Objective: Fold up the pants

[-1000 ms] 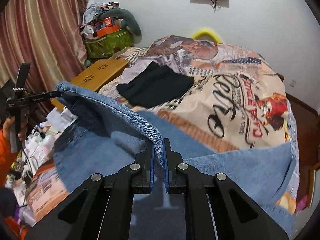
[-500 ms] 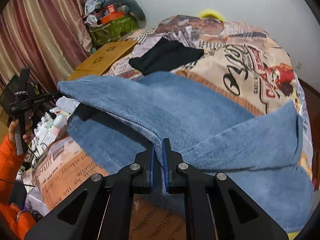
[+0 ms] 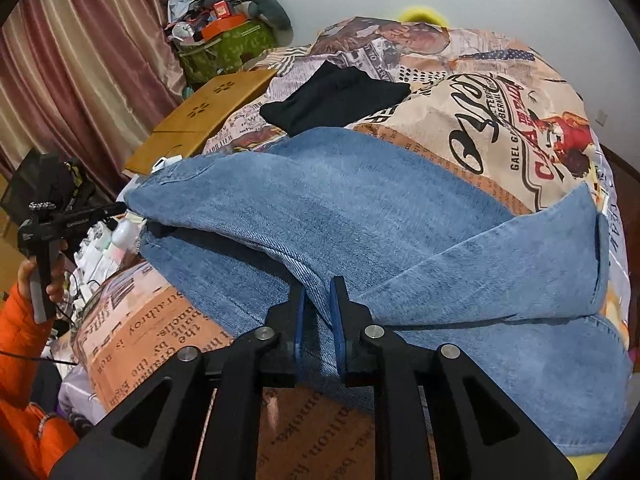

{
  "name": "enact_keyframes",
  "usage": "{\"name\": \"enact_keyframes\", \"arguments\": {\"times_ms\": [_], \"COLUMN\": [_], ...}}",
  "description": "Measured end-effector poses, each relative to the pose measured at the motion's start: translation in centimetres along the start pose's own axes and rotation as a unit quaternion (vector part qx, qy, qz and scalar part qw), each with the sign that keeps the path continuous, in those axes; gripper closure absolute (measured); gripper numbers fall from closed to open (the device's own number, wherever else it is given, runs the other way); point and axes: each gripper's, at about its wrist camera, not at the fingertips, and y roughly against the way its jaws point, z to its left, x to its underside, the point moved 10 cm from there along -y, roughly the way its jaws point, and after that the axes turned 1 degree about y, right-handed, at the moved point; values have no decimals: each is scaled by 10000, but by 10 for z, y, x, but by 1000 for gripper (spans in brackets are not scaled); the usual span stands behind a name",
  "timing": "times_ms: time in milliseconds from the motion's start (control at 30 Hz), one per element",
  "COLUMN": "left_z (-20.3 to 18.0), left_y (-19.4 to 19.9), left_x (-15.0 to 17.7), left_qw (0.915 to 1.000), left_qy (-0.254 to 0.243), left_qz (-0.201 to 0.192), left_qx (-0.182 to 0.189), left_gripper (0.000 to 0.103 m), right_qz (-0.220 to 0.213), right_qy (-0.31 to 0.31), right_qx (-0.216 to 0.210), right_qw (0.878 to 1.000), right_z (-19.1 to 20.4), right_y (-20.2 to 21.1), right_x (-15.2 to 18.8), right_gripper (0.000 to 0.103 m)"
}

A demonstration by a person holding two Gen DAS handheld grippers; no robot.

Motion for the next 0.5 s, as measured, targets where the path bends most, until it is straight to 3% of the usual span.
{"name": "enact_keyframes", "arguments": {"times_ms": [33,267,333,400,500], "left_z": [1,-14,-27,-39,-65], "left_y": [4,14,13,11,4], "left_x": [-6,-47,-62,-72,-90], "left_qw": [10000,9993,9988,9983,9968], "left_qy": [68,-44,-179,-293,-576], "left_qz": [-47,-316,-413,-483,-526], "left_qx": [-43,-193,-189,-153,-167], "left_gripper": [64,52,42,34,21], "right_qz": [-12,-440,-575,-707,-795], "right_qy": [-48,-375,-586,-842,-1221], "right_qx": [-49,300,569,837,1135], "right_qw": [10000,9979,9950,9904,9828], "right_z": [-1,-36,-59,-83,-121], "right_y": [4,36,46,54,62], "right_x": [-1,-18,-24,-28,-31], "right_gripper": [85,65,50,41,37]}}
